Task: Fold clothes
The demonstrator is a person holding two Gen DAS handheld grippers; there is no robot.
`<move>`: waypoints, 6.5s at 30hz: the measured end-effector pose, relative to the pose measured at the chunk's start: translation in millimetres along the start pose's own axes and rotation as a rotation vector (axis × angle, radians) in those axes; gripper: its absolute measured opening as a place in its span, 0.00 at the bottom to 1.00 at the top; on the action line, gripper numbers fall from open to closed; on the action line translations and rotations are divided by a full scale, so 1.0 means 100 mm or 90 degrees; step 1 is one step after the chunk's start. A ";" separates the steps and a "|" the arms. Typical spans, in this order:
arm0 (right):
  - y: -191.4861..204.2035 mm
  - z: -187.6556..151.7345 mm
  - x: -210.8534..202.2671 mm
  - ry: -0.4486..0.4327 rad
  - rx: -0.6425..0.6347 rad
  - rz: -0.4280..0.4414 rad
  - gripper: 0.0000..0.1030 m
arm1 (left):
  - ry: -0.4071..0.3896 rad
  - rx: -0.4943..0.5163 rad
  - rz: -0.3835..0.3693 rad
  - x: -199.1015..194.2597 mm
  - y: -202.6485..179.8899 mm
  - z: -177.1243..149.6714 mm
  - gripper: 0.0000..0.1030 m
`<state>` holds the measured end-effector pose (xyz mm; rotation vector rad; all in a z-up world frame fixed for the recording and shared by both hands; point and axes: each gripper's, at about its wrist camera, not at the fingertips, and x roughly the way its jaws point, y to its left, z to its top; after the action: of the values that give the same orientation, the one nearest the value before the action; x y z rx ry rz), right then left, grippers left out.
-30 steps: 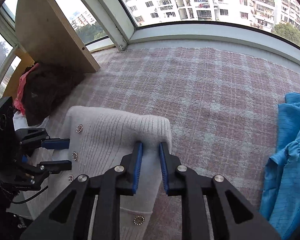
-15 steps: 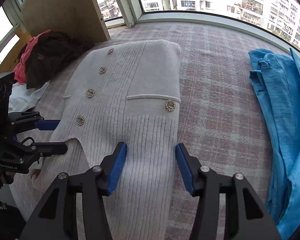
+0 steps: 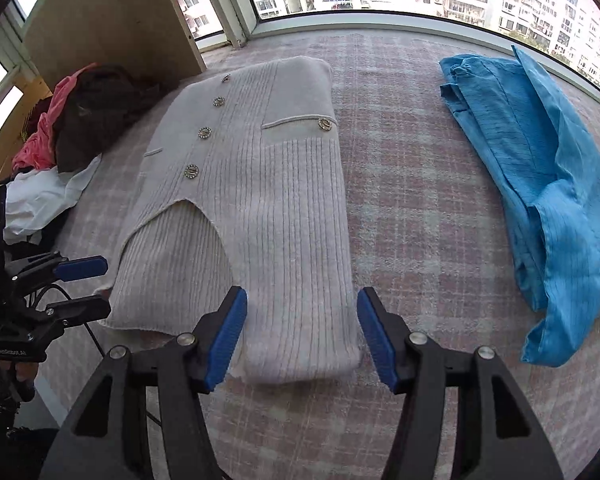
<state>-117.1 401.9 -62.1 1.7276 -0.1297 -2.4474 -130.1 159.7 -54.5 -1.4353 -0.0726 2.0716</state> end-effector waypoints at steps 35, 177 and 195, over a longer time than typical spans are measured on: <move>0.12 0.33 -0.21 -0.094 -0.021 -0.101 0.56 | -0.029 -0.141 0.029 -0.02 0.37 0.39 0.67; -2.49 0.13 -0.77 -0.053 0.017 0.177 0.43 | 0.079 -0.039 -0.249 1.75 -1.95 1.27 0.14; -1.73 -0.09 -0.81 -0.065 -0.139 0.182 0.45 | 0.083 -0.034 -0.233 1.54 -1.79 1.35 0.27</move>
<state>-93.3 586.2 -16.7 1.3900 -0.1067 -2.2462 -201.7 421.9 -59.9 -1.4620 -0.3159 1.6878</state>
